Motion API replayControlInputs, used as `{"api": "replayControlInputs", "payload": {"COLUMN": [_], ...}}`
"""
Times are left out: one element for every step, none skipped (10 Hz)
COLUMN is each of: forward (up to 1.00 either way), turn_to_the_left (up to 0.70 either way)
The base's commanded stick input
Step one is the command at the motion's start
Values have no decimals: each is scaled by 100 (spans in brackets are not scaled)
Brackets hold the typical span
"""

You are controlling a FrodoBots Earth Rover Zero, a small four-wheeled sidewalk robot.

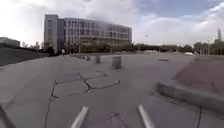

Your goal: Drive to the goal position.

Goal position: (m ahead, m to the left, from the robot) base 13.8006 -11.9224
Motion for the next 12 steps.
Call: {"api": "replayControlInputs", "payload": {"forward": [70, 70, 70, 70, 70, 70, 70, 70, 70, 70, 70, 70], "turn_to_the_left": [-14, -14, -14, -14, -14, -14, -14, -14, -14, -14, -14, -14]}}
